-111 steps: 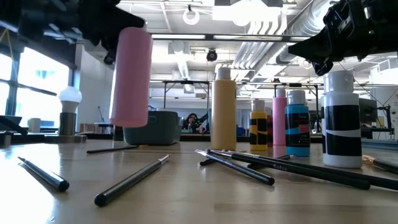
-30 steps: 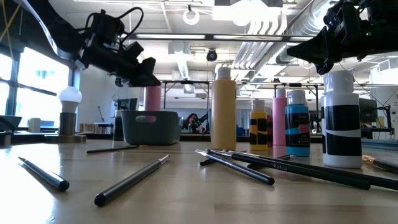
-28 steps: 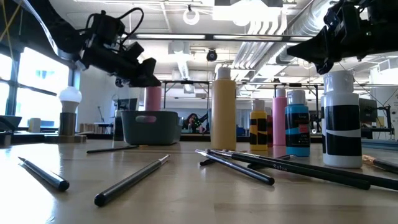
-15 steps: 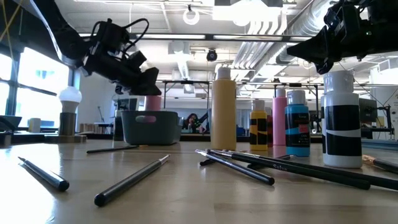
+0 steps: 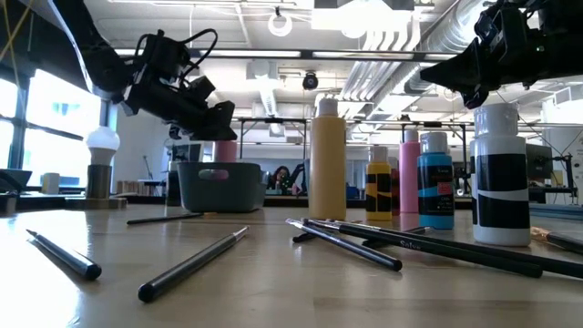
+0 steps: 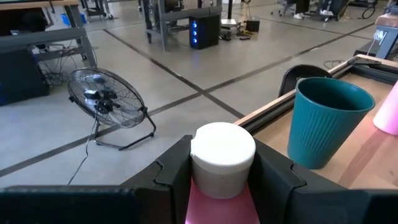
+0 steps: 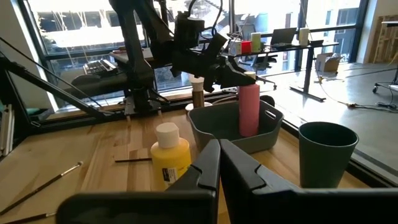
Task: Pick & Place Paint Supplies
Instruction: Put the large pink paint bottle into the green bin
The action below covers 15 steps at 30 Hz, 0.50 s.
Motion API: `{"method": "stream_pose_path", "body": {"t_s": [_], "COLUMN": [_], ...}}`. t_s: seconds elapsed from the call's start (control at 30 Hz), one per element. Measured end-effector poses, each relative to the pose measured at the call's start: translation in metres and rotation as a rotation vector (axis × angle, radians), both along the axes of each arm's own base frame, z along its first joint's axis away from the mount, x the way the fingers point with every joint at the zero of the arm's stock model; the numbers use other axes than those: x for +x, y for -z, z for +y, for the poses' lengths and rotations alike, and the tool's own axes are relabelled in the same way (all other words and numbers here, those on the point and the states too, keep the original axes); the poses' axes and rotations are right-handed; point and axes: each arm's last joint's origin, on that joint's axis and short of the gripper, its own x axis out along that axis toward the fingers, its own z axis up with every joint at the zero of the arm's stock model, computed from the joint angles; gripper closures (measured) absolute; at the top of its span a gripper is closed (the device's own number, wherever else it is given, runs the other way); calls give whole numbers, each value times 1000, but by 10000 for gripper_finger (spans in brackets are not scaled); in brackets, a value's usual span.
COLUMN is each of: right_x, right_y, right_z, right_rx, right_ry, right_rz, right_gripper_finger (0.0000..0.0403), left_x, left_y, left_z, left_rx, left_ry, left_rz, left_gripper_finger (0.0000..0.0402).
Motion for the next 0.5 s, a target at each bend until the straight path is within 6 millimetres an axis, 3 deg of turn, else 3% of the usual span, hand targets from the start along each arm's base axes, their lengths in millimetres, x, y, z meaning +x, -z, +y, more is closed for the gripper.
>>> {"method": "stream_pose_path", "body": {"t_s": [0.5], "right_x": [0], "right_y": [0], "right_z": [0], "right_rx": [0], "right_ry": [0], "right_rz": [0], "right_gripper_finger": [400], "left_x": [0], "left_y": [0], "left_z": [0], "left_rx": [0], "left_ry": [0], "left_rz": [6], "left_gripper_finger": [274]}}
